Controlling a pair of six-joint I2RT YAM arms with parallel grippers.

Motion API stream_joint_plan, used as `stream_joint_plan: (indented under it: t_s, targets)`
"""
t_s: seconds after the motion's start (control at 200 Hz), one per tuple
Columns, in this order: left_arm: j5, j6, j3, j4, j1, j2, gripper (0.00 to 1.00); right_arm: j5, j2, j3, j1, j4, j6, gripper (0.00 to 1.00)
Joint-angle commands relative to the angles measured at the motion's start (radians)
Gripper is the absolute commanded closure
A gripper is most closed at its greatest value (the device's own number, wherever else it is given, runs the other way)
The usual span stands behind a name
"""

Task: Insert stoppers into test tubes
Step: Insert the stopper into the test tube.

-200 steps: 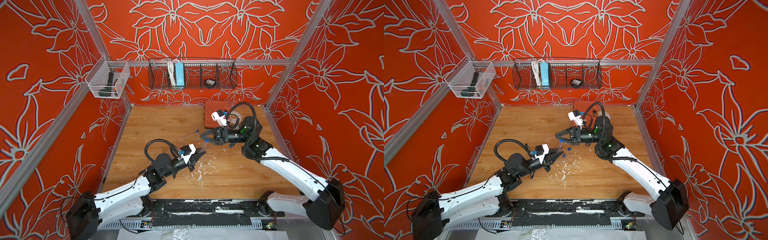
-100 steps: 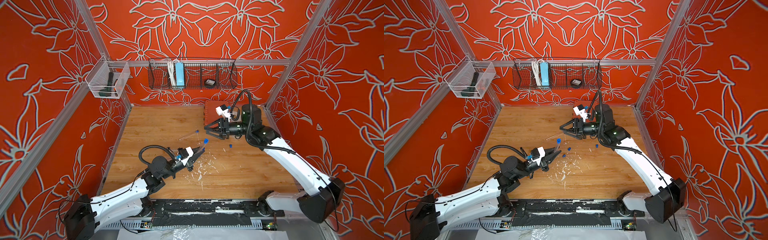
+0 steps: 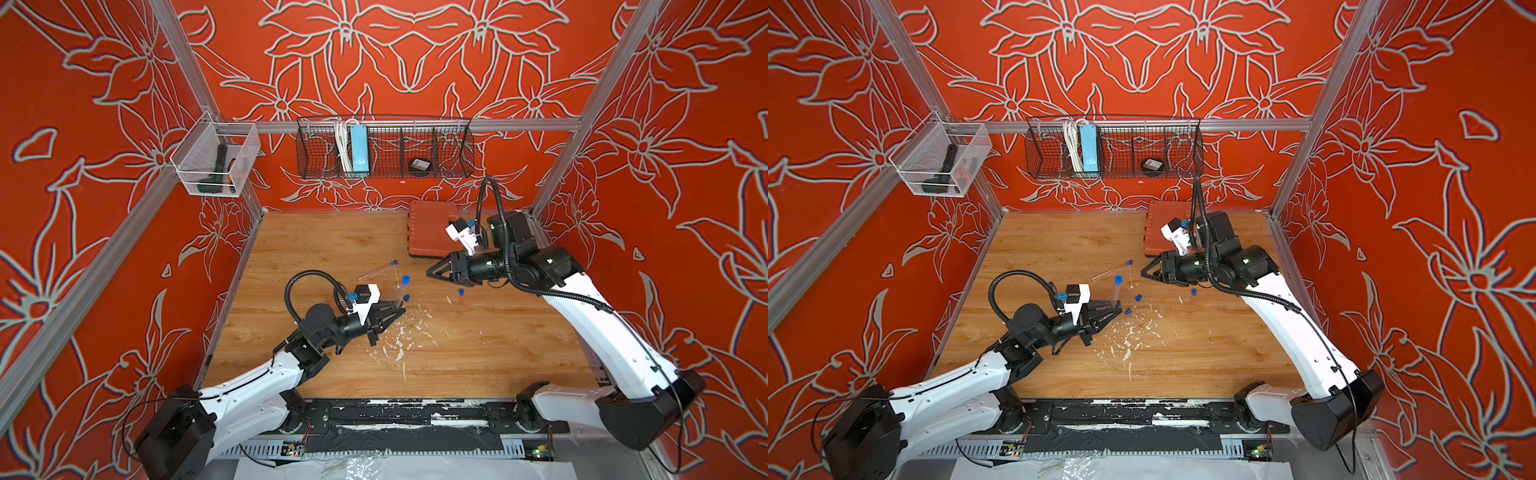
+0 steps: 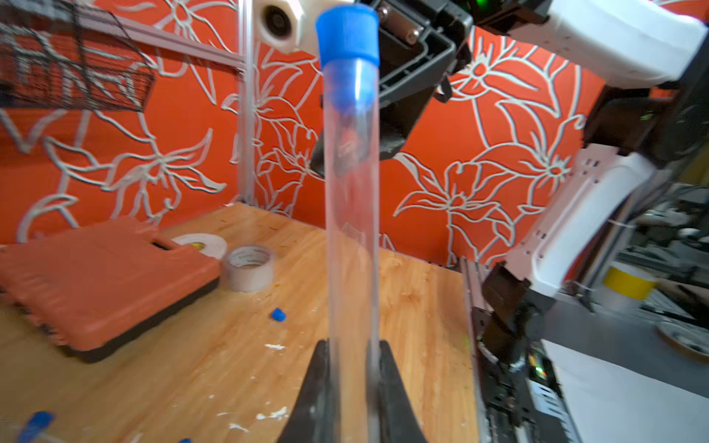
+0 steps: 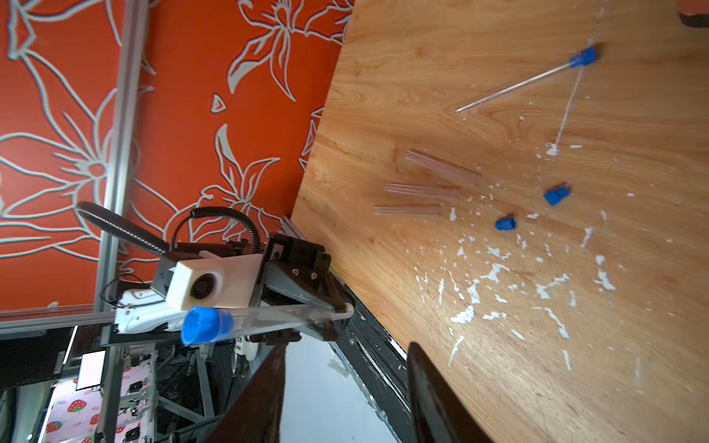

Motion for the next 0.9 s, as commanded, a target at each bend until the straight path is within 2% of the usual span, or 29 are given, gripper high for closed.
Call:
stream_joint_plan:
  t_s: [0.0, 0.285, 0.601, 0.896]
  targets:
    - [0.138, -0.084, 0.032, 0.063, 0.005, 0.037, 1.0, 0.001, 0.005, 0.046, -0.003, -0.056, -0.068, 0.52]
    - [0.128, -0.039, 0.061, 0.012, 0.005, 0.054, 1.0, -0.104, 0.001, 0.036, -0.002, 0.033, -0.016, 0.55]
    - [0.048, 0.024, 0.094, -0.021, 0.005, 0.08, 1.0, -0.065, -0.007, 0.04, -0.002, 0.021, -0.038, 0.58]
    - [0.019, 0.041, 0.08, -0.011, 0.005, 0.066, 1.0, -0.145, 0.004, 0.026, -0.002, 0.084, 0.047, 0.63]
